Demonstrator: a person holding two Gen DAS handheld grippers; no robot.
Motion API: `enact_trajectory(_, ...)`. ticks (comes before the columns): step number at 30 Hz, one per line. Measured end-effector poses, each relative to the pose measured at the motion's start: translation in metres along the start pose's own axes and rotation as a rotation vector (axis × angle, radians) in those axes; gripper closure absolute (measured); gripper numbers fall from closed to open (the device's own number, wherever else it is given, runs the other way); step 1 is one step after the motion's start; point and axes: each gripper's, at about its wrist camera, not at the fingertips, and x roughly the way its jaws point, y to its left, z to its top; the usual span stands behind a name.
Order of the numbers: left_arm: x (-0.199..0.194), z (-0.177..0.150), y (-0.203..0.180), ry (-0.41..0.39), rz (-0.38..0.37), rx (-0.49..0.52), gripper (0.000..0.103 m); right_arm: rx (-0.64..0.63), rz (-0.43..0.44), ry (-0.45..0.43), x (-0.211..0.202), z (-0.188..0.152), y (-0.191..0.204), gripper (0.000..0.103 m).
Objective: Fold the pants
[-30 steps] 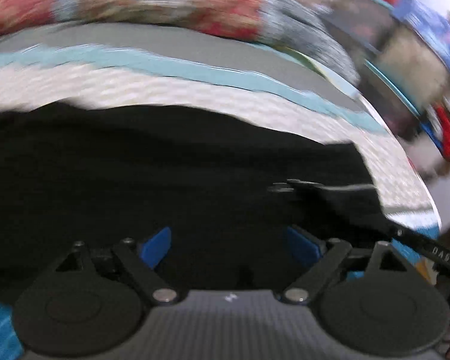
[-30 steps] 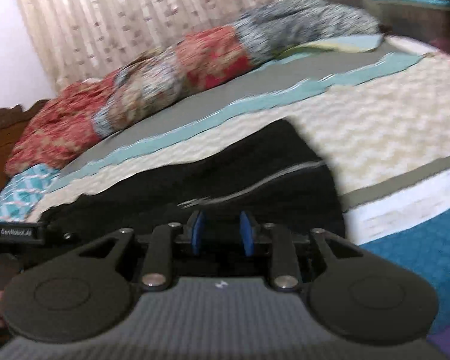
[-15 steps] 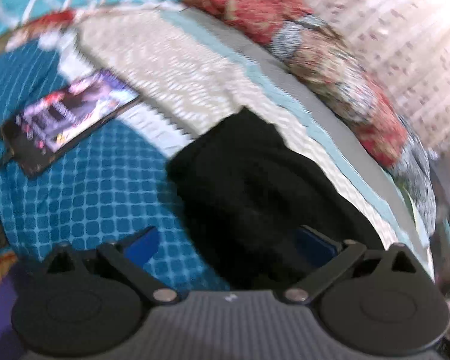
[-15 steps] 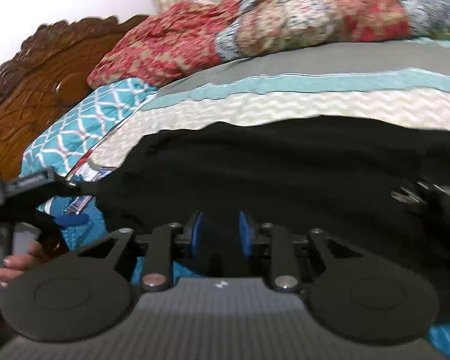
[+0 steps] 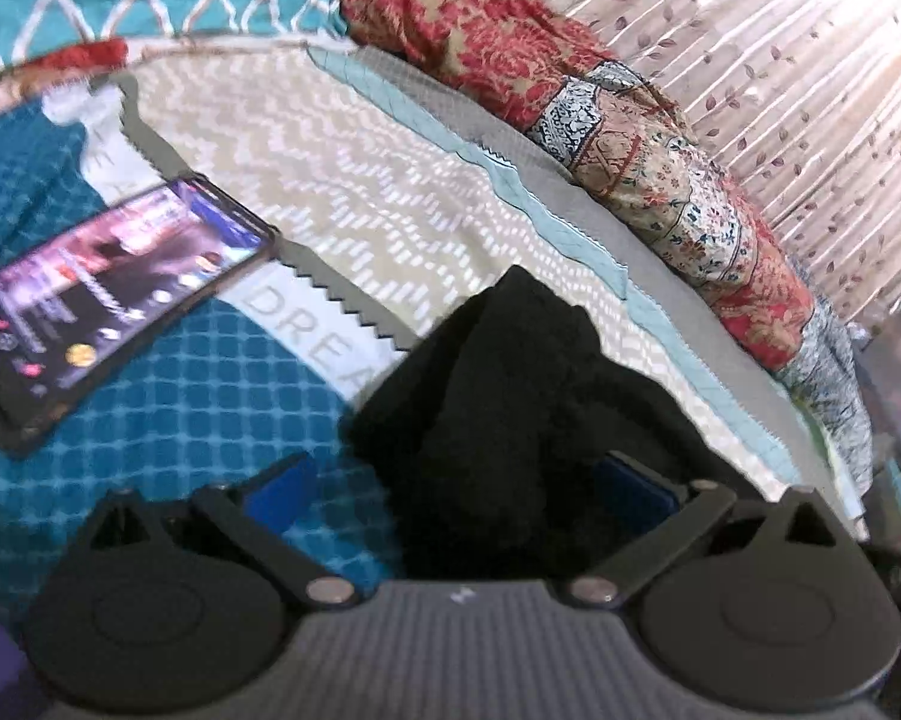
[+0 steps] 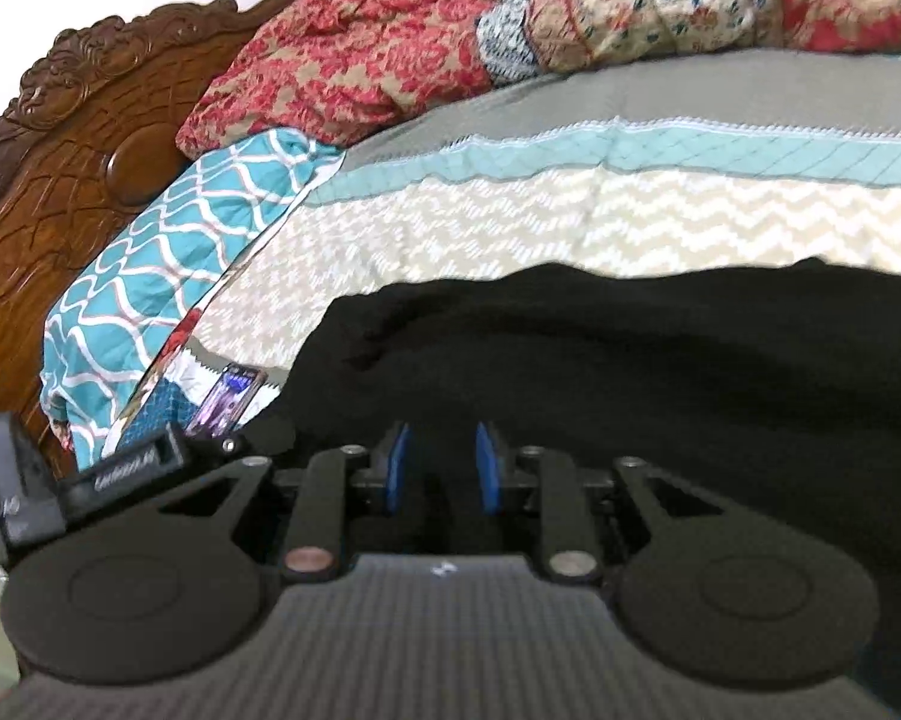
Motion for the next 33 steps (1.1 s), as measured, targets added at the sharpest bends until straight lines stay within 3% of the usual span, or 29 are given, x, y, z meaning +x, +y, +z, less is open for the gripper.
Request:
enact_trajectory(7,-0.007,-0.006,0.007,-0.024,0.002,0.014,0.000,0.086,-0.020,0.127,0.026,-0.023,-0.012,0.074)
enact_trajectory(13,0.020,0.012,0.006,-0.012,-0.007,-0.028,0.001,0.130,0.001,0.131,0.020,-0.024,-0.017,0.076)
enact_trajectory(15,0.027,0.017,0.002,-0.008,-0.027,-0.037,0.012,0.115,-0.002,0.109,0.017,-0.023,-0.014,0.076)
enact_trajectory(17,0.031,0.018,-0.001,-0.007,-0.012,-0.037,0.039,0.066,-0.011,0.068,0.011,-0.021,-0.007,0.075)
enact_trajectory(20,0.024,0.014,-0.003,-0.035,-0.014,-0.024,0.063,0.040,-0.027,0.010,0.005,-0.014,-0.003,0.075)
enact_trajectory(23,0.013,0.011,-0.006,-0.057,-0.015,-0.017,0.071,0.094,-0.018,0.009,0.016,-0.010,-0.009,0.076)
enact_trajectory(25,0.006,0.009,-0.016,-0.071,-0.013,0.007,0.074,0.096,-0.039,0.113,0.045,-0.016,-0.010,0.076)
enact_trajectory(26,0.003,0.008,-0.023,-0.078,-0.014,0.034,0.075,0.083,-0.045,0.117,0.053,-0.020,-0.010,0.077)
enact_trajectory(30,-0.013,0.000,-0.070,-0.142,-0.011,0.228,0.075,0.096,-0.016,0.126,0.047,-0.011,-0.008,0.075)
enact_trajectory(33,-0.018,-0.011,-0.103,-0.158,-0.052,0.351,0.079,0.201,0.056,0.078,0.027,-0.014,-0.029,0.075)
